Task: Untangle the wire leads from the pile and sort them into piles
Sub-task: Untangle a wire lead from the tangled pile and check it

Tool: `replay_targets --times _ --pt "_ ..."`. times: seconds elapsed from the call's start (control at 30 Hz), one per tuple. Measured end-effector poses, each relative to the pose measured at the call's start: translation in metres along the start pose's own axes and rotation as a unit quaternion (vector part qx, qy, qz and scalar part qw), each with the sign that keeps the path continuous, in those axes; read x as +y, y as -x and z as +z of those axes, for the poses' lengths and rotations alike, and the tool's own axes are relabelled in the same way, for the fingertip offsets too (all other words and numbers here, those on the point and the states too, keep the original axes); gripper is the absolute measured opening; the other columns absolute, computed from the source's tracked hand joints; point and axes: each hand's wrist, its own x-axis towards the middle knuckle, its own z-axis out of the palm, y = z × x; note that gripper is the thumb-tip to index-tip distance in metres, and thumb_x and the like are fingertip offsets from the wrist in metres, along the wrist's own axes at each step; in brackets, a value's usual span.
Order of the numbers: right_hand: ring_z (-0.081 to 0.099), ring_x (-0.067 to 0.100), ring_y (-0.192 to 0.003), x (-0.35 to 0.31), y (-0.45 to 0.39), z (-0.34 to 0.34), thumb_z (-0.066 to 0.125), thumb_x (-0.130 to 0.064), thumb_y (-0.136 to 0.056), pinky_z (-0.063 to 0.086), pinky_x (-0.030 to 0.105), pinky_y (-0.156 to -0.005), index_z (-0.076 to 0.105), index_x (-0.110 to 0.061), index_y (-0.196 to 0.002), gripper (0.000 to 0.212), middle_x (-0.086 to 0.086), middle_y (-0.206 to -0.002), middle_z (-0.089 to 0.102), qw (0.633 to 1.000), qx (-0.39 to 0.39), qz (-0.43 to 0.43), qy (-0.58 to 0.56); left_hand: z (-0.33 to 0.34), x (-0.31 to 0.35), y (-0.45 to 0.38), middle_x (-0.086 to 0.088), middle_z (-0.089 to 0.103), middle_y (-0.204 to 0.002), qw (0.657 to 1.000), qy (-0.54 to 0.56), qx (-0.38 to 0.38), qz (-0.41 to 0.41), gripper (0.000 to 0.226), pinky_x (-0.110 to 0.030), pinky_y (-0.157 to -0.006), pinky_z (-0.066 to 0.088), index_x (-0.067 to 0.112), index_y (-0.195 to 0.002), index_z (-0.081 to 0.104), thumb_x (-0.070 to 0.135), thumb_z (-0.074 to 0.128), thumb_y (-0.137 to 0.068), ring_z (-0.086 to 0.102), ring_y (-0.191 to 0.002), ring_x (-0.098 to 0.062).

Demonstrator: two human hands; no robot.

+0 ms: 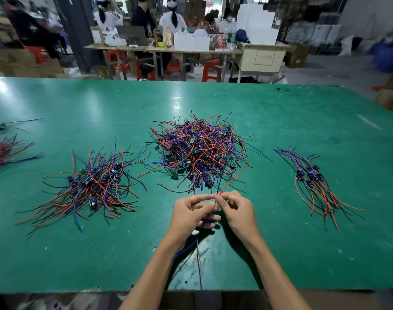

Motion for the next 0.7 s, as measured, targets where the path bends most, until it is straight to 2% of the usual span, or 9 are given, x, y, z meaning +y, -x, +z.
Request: replay_targets --times 0.1,0.2,0.27,0.33,0.4,0.47,0.53,0.63,0.7 --pt "0.058 0.011 -0.077 -0.0051 0.0018 -0.0007 0.073 -0.031 -0.090 0.042 0.017 -0.069 0.080 -0.036 -0.084 0.010 0.000 -0.085 0.064 0.999 0.021 -0.025 0.006 0.0023 0.0026 -0.0024 -0.013 0.076 -0.084 1.000 -0.018 0.012 -0.016 0.009 -0.028 -0.059 0.061 0.007 -0.092 0.077 0.006 0.068 -0.092 0.075 -0.070 -0.025" --pt "0.051 0.012 -0.072 -0.0075 0.0030 -0.0017 0.070 -0.032 -0.091 0.042 0.017 -0.069 0.081 -0.033 -0.093 0.012 0.008 -0.090 0.060 0.999 0.009 -0.025 -0.020 0.0042 0.0036 -0.0053 -0.013 0.075 -0.082 0.999 -0.028 0.023 -0.015 0.010 -0.030 -0.065 0.062 0.005 -0.085 0.076 0.007 0.069 -0.092 0.075 -0.069 -0.025" --pt "0.056 0.012 -0.077 -0.0071 0.0029 -0.0010 0.066 -0.025 -0.096 0.047 0.023 -0.076 0.079 -0.035 -0.100 0.017 0.008 -0.094 0.063 0.999 -0.019 -0.022 -0.012 0.0053 0.0026 -0.0047 -0.013 0.075 -0.081 0.999 -0.024 0.031 -0.007 0.010 -0.030 -0.067 0.062 0.005 -0.085 0.075 0.006 0.068 -0.092 0.074 -0.069 -0.022" --pt "0.065 0.013 -0.091 -0.0053 0.0041 0.0017 0.063 -0.020 -0.100 0.050 0.029 -0.086 0.078 -0.035 -0.102 0.021 0.001 -0.098 0.068 0.999 -0.047 -0.022 0.002 0.0056 0.0015 -0.0035 -0.011 0.077 -0.082 0.999 -0.025 0.038 0.005 0.012 -0.030 -0.069 0.062 0.004 -0.082 0.073 0.004 0.068 -0.092 0.074 -0.069 -0.018" --pt "0.068 0.010 -0.096 -0.0050 0.0056 0.0042 0.063 -0.021 -0.099 0.052 0.027 -0.087 0.077 -0.036 -0.096 0.021 -0.004 -0.098 0.073 0.999 -0.051 -0.016 -0.008 0.0065 -0.0003 -0.0031 -0.008 0.078 -0.087 0.999 -0.026 0.040 0.016 0.013 -0.028 -0.068 0.062 0.003 -0.079 0.071 0.001 0.067 -0.092 0.073 -0.069 -0.016" --pt "0.070 0.007 -0.087 -0.0069 0.0059 0.0046 0.062 -0.025 -0.092 0.054 0.020 -0.077 0.078 -0.032 -0.086 0.019 -0.006 -0.094 0.075 0.998 -0.041 0.013 -0.054 0.0088 -0.0010 -0.0020 -0.009 0.077 -0.086 0.998 -0.039 0.035 0.024 0.014 -0.026 -0.064 0.060 0.000 -0.079 0.067 -0.001 0.067 -0.092 0.072 -0.067 -0.018" --pt "0.068 0.009 -0.080 -0.0057 0.0044 0.0042 0.061 -0.029 -0.088 0.054 0.024 -0.070 0.077 -0.028 -0.083 0.017 -0.006 -0.090 0.075 0.996 -0.035 0.041 -0.067 0.0104 -0.0013 -0.0011 -0.011 0.072 -0.073 0.997 -0.065 0.028 0.031 0.017 -0.026 -0.059 0.058 0.001 -0.076 0.063 -0.001 0.065 -0.093 0.068 -0.061 -0.020" --pt "0.064 0.005 -0.079 -0.0019 0.0008 0.0053 0.059 -0.034 -0.087 0.050 0.030 -0.075 0.074 -0.032 -0.081 0.017 -0.010 -0.088 0.074 0.998 -0.031 0.043 -0.022 0.0083 0.0004 -0.0006 -0.004 0.066 -0.061 0.994 -0.099 0.024 0.028 0.019 -0.026 -0.051 0.055 0.004 -0.075 0.059 0.001 0.064 -0.094 0.066 -0.055 -0.016" --pt "0.062 0.005 -0.077 -0.0035 -0.0016 0.0068 0.056 -0.037 -0.086 0.048 0.030 -0.075 0.073 -0.038 -0.078 0.019 -0.011 -0.088 0.073 0.999 -0.021 0.048 -0.009 0.0058 0.0008 -0.0014 -0.008 0.063 -0.058 0.993 -0.111 0.020 0.028 0.019 -0.025 -0.047 0.053 0.003 -0.076 0.057 0.000 0.063 -0.094 0.064 -0.051 -0.016"
